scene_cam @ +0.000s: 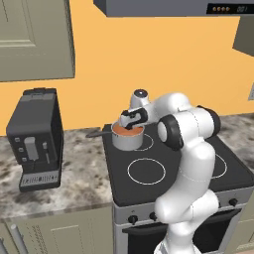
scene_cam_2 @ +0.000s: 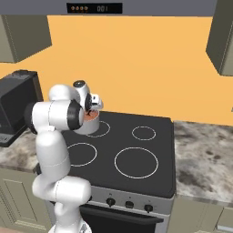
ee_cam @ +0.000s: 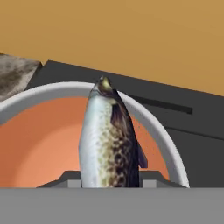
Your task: Retrieve the fish from the fridge and place it on the saucepan with marinade on the stove.
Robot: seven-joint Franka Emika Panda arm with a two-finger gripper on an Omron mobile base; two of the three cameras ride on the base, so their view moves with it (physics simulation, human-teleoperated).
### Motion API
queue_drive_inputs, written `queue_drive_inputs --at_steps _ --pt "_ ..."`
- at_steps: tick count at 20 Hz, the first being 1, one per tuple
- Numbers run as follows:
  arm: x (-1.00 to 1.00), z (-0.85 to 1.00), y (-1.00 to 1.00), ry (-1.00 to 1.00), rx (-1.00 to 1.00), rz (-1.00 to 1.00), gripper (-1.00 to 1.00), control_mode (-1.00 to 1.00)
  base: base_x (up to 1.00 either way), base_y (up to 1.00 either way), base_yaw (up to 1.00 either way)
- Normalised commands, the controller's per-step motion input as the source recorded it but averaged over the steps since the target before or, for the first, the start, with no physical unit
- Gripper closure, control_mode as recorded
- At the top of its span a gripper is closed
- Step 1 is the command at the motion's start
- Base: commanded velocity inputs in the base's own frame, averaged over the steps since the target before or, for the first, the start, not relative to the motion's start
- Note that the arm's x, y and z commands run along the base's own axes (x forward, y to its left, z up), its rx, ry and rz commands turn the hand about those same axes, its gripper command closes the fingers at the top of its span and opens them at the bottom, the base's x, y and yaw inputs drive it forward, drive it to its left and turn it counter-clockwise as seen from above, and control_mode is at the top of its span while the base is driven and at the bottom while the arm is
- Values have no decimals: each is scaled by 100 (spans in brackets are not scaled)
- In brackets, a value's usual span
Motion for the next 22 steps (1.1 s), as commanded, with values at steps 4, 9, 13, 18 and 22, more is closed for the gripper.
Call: queue_drive_inputs --at_steps 4,9,13,18,22 --pt "-4 33 13 0 0 -4 -100 -100 0 0 0" --pt "-28 36 -11 0 2 -3 -100 -100 0 0 0" --pt "-63 0 -49 0 2 -2 -100 -100 0 0 0" --pt "-60 -10 -25 -2 0 0 -100 -100 0 0 0" --pt "61 0 0 -7 1 0 -100 -100 0 0 0"
